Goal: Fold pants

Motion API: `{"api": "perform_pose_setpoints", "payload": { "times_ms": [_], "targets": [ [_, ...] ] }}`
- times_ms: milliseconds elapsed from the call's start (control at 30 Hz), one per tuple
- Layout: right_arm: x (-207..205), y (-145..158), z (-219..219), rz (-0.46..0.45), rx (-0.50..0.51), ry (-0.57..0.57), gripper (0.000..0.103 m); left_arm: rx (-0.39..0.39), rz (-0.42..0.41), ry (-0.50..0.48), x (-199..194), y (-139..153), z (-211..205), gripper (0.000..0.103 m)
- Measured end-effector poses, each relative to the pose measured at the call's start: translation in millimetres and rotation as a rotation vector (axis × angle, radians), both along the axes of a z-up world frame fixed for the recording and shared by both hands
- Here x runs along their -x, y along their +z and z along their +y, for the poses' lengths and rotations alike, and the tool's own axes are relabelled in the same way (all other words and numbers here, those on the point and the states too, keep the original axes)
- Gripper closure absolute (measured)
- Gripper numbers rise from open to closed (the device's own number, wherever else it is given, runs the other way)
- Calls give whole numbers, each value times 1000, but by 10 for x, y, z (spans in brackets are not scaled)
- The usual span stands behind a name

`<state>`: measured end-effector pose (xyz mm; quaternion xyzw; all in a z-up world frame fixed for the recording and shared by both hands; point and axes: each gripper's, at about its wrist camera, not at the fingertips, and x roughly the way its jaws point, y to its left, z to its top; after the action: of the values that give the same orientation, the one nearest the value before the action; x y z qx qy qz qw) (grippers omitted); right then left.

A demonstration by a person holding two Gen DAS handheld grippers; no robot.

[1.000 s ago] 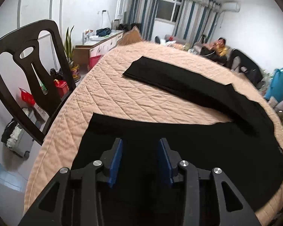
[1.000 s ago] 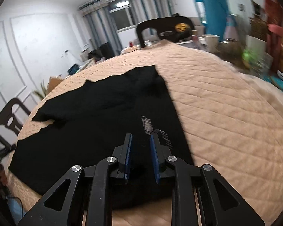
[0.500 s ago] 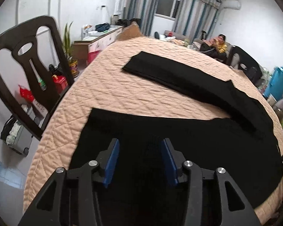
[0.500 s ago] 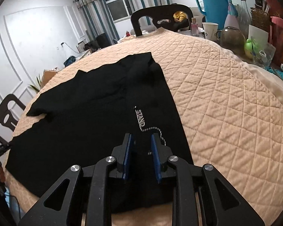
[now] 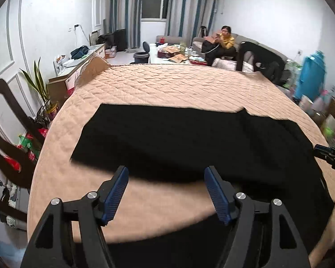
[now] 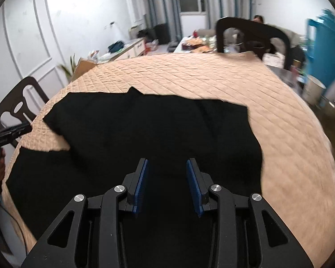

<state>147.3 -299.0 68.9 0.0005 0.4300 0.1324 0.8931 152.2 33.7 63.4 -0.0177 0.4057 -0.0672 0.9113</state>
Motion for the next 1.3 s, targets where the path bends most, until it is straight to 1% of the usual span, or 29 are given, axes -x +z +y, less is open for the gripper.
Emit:
{"api": "perform_pose_setpoints", "payload": {
  "times_ms": [67, 100, 133, 267, 333, 433, 467, 533, 567, 600, 633, 667, 733, 767, 800, 833, 867, 900, 933, 967, 1000, 1033, 1067, 1167, 1233, 1300],
  "targets": [
    [-287, -61, 38, 24, 22, 6, 59, -3, 29, -3, -283, -80, -41, 30],
    [-414, -95, 47, 32, 35, 3, 55, -7, 44, 4, -416, -123, -58, 30],
    [-545, -133, 56, 42, 45, -3, 54, -19, 57, 9, -557, -173, -81, 30],
    [-979, -299, 4, 97, 28, -35, 54, -41, 75, 7, -872, -293, -154, 30],
    [-1118, -340, -2, 107, 39, -39, 54, -77, 81, 7, -1040, -359, -199, 29],
    [-1297, -443, 10, 130, 74, -32, 54, -89, 102, 16, -1224, -439, -213, 29],
    [-1350, -469, 14, 129, 90, -31, 54, -87, 107, 20, -1278, -458, -210, 29],
    [-1442, -483, -10, 120, 88, -25, 52, -81, 118, 26, -1366, -504, -220, 28],
    [-1479, -495, -18, 123, 86, -27, 51, -84, 130, 29, -1391, -557, -219, 25],
    [-1507, -508, -23, 124, 82, -31, 51, -95, 121, 26, -1390, -581, -230, 18],
    [-1518, -520, -18, 112, 83, -33, 50, -116, 90, 19, -1368, -589, -263, 16],
    [-1515, -519, -3, 104, 90, -30, 49, -119, 77, 17, -1349, -595, -271, 14],
    [-1516, -524, 9, 100, 89, -29, 49, -112, 77, 18, -1321, -588, -264, 15],
    [-1519, -525, 3, 102, 80, -31, 49, -118, 78, 13, -1313, -582, -273, 18],
    [-1541, -518, 1, 103, 83, -29, 51, -116, 77, -1, -1285, -567, -288, 25],
    [-1541, -514, 6, 100, 95, -28, 63, -115, 74, -17, -1279, -552, -310, 31],
    [-1535, -510, 31, 98, 108, -18, 66, -112, 67, -44, -1248, -533, -344, 46],
    [-1526, -505, 53, 99, 99, -5, 83, -115, 62, -68, -1214, -516, -389, 66],
    [-1518, -501, 91, 106, 98, 4, 94, -115, 56, -90, -1183, -502, -438, 76],
    [-1502, -498, 134, 100, 126, 4, 95, -127, 46, -99, -1155, -493, -487, 91],
    [-1493, -499, 172, 95, 149, 11, 97, -151, 36, -105, -1120, -488, -538, 96],
    [-1493, -493, 178, 98, 143, 7, 98, -171, 30, -103, -1099, -478, -581, 97],
    [-1476, -482, 164, 101, 128, 2, 98, -172, 34, -97, -1085, -465, -581, 98],
    [-1337, -342, 130, 66, 88, 2, 98, -141, 41, -77, -989, -362, -510, 99],
    [-1145, -147, 109, 17, 67, 13, 98, -137, 18, -74, -893, -235, -473, 99],
    [-932, 47, 70, -26, 30, 24, 98, -111, -5, -74, -755, -86, -401, 99]
  ]
}}
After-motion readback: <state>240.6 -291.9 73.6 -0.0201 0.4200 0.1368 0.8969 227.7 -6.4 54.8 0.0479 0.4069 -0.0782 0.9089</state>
